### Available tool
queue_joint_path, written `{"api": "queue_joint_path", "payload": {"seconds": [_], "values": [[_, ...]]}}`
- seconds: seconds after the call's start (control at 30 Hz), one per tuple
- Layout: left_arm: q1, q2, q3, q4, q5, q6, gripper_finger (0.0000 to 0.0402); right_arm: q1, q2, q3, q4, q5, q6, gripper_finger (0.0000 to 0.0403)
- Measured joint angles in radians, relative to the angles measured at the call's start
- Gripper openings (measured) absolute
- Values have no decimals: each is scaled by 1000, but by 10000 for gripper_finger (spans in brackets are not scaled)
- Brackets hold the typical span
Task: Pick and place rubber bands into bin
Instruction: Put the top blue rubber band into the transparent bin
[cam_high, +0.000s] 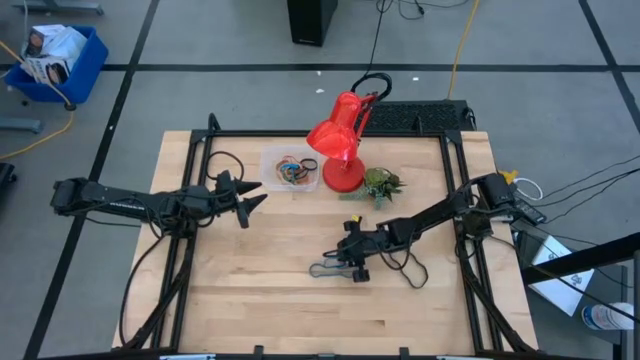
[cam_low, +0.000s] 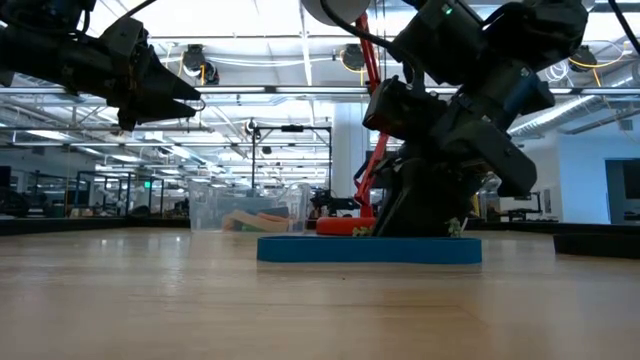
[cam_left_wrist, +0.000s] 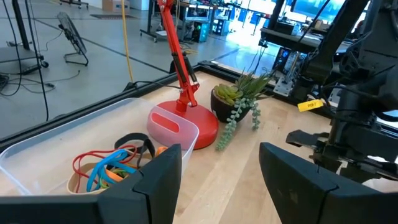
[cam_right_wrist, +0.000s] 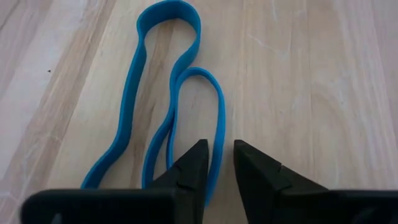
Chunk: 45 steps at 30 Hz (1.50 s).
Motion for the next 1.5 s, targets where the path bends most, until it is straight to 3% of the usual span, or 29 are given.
{"api": "queue_joint_path", "payload": {"seconds": [0.23,0.57,1.17,1.33,1.5], "values": [[0,0,0,0,0,0,223,0,0,0,-4,6,-6,8],[0,0,0,0,0,-1,223,1,-34,-4,-9,19,-56,1],[0,1,0,-13,-1,3,223,0,-559,-3,-122,448,-296,0],[0,1,0,-14,-1,3,223,-3,-597,-3,-144,459,-297,0],[0,1,0,-18,-2,3,223,-46,-557,-3,-117,452,-284,0]]}}
